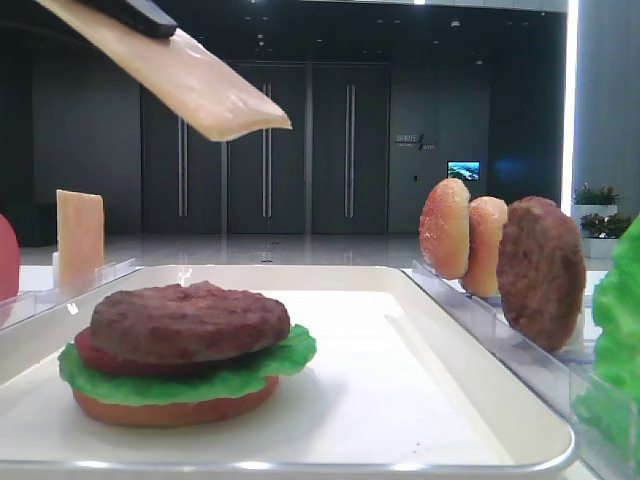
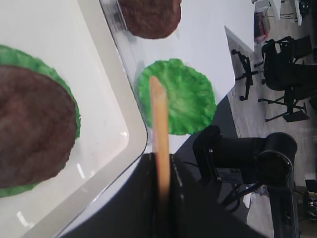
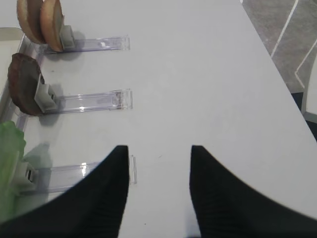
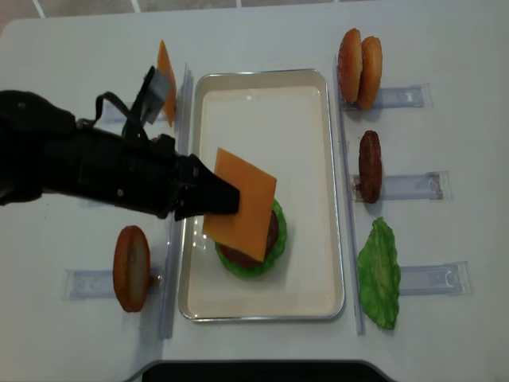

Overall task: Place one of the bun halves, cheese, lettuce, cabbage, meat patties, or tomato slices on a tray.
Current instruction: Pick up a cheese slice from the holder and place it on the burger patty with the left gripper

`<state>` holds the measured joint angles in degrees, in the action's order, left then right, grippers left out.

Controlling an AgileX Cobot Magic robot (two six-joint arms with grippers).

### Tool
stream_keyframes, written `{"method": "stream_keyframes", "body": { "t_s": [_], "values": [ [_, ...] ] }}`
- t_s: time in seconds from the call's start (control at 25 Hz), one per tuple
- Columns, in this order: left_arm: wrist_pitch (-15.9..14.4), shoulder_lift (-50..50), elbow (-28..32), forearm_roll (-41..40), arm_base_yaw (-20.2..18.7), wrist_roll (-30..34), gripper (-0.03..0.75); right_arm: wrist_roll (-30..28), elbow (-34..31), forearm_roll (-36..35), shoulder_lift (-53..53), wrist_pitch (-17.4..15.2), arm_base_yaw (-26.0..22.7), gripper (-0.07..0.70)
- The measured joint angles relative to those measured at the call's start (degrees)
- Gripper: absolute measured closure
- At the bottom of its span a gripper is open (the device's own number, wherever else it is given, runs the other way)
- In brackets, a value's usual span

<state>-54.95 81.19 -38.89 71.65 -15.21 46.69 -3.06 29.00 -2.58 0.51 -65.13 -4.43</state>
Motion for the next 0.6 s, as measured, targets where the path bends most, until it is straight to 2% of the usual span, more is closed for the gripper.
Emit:
{"method": "stream_keyframes", "body": {
  "t_s": [0.16, 0.4, 0.6],
  "values": [
    [0.5, -0.1, 1.8, 0.5, 0.0, 1.3, 0.685, 0.0, 0.0, 0.0, 0.0, 0.0, 0.0, 0.346],
    [3.9, -0.1, 1.8, 0.4, 0.0, 1.9, 0.685, 0.0, 0.0, 0.0, 0.0, 0.0, 0.0, 0.346],
    [4.4, -0.1, 1.8, 0.4, 0.0, 3.2, 0.685, 0.0, 0.0, 0.0, 0.0, 0.0, 0.0, 0.346]
  ]
}}
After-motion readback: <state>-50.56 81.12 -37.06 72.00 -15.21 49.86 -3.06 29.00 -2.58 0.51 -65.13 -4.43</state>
